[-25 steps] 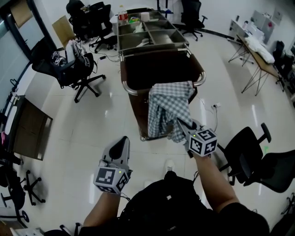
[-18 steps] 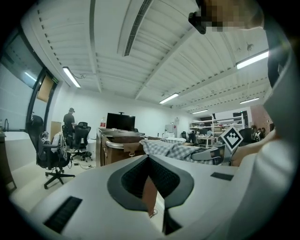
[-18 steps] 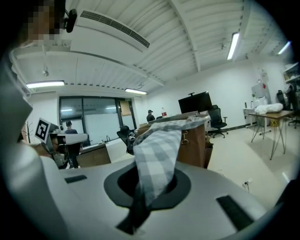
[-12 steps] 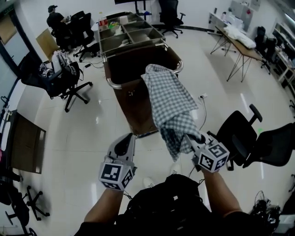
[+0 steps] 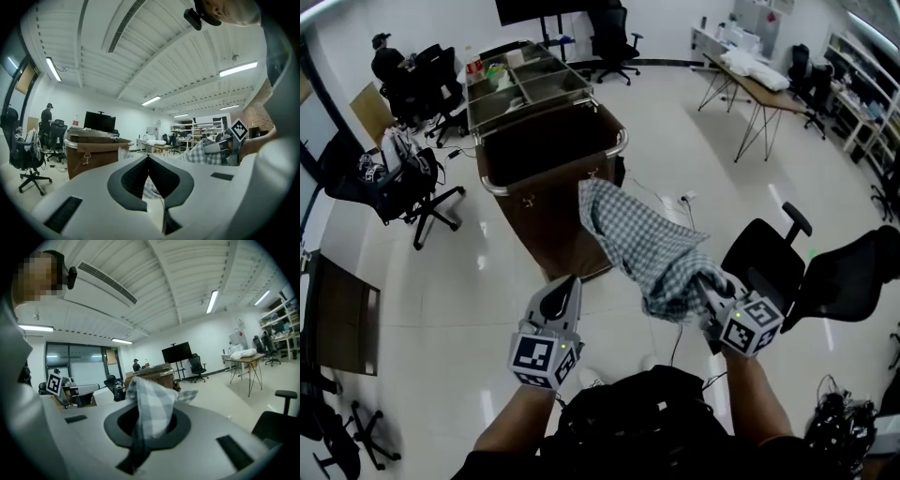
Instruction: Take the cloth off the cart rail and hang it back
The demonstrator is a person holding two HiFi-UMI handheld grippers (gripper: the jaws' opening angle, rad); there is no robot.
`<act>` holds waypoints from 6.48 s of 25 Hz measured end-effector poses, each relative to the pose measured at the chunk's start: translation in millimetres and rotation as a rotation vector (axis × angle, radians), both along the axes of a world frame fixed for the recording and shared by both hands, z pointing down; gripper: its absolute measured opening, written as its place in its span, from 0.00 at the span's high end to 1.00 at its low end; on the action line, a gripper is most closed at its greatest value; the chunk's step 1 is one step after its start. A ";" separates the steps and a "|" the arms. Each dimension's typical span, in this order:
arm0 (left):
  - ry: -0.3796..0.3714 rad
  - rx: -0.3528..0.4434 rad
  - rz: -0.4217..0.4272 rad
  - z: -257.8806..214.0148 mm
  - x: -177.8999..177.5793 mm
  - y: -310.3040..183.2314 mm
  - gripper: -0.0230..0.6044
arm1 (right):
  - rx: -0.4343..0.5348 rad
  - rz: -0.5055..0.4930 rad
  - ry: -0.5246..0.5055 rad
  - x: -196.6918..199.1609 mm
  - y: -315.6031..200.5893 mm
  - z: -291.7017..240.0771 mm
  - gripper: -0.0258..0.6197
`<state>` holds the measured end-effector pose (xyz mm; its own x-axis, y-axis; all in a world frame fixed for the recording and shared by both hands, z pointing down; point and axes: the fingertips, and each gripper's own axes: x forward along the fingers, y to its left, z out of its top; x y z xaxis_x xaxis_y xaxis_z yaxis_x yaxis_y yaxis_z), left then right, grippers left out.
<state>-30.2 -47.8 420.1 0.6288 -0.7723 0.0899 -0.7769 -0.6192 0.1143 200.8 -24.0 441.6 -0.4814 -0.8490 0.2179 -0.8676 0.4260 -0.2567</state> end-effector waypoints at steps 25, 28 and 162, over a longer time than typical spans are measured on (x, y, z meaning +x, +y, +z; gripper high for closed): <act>-0.046 0.011 -0.344 5.7 48.2 44.2 0.96 | 0.084 -0.496 0.005 -20.1 -33.9 -25.2 0.92; -0.066 0.020 -0.365 3.4 46.4 41.2 0.96 | 0.101 -0.512 -0.001 -24.2 -41.7 -31.5 0.92; -0.022 0.131 -0.405 -75.3 -114.2 -252.0 0.96 | -0.031 -0.579 0.144 -163.1 -412.2 -75.6 0.30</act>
